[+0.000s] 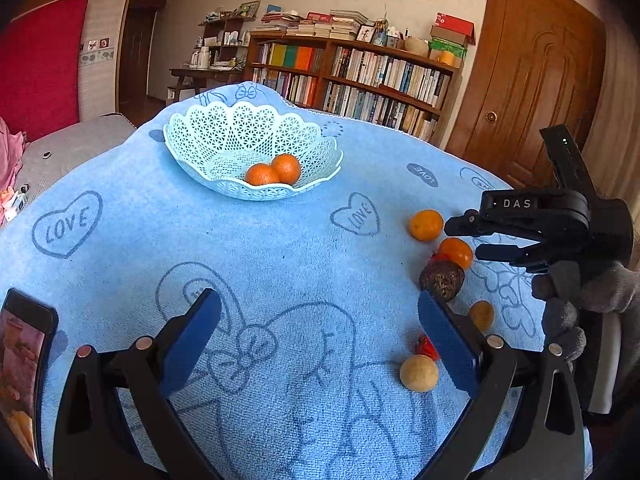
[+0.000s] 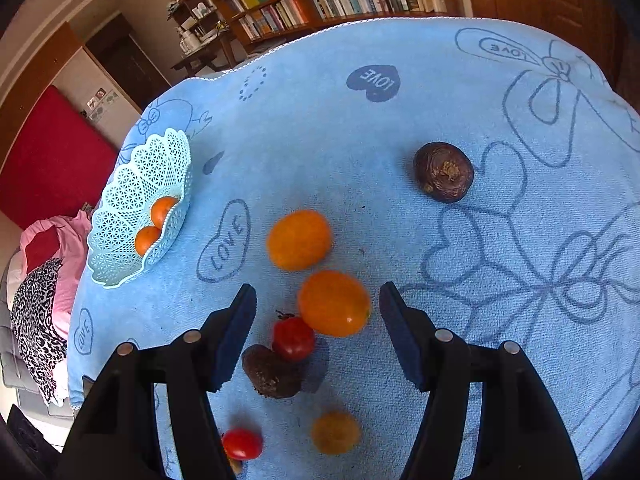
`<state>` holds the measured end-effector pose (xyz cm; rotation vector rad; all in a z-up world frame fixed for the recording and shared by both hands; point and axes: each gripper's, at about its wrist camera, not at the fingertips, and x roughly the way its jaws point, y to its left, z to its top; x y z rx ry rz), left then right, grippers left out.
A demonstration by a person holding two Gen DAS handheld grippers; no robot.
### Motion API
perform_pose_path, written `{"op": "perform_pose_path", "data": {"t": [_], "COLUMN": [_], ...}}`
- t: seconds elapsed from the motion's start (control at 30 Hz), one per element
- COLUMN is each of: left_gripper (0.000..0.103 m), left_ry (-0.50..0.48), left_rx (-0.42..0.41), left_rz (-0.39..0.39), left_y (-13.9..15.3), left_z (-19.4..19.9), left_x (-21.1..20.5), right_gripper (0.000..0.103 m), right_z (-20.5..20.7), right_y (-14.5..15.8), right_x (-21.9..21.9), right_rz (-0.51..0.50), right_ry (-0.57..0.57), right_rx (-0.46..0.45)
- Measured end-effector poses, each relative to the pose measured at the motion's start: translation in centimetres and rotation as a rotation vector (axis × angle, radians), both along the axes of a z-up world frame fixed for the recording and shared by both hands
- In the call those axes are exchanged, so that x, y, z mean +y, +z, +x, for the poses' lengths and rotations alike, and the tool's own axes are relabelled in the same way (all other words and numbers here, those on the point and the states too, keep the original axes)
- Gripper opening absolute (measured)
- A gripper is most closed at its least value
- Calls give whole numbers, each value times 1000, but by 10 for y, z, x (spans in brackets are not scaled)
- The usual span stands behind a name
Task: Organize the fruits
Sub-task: 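Move the right tool to another orange and grasp it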
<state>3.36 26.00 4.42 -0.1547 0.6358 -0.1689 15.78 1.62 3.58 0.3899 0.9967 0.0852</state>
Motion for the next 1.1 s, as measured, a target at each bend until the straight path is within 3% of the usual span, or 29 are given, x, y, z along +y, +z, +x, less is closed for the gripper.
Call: {"op": "perform_pose_path", "data": {"t": [0.27, 0.33, 0.5, 0.77, 1.1], "left_gripper": [100, 100, 100, 100, 99], "left_ry": [-13, -22, -50, -126, -248], "left_rx": [17, 34, 63, 96, 176], "left_rz": [4, 6, 21, 43, 66], "left_y": [-2, -4, -5, -2, -12], "left_z": [5, 8, 16, 28, 57], "left_x": [-2, -3, -9, -38, -86], "right_gripper": [62, 44, 42, 42, 42], "right_z": [15, 14, 1, -36, -55], "right_y": [-16, -15, -11, 1, -11], "right_x": [13, 17, 9, -25, -46], "right_rz": [-137, -171, -147, -109, -56], "right_ry": [-9, 1, 8, -72, -103], "right_rx": [39, 34, 7, -69, -89]}}
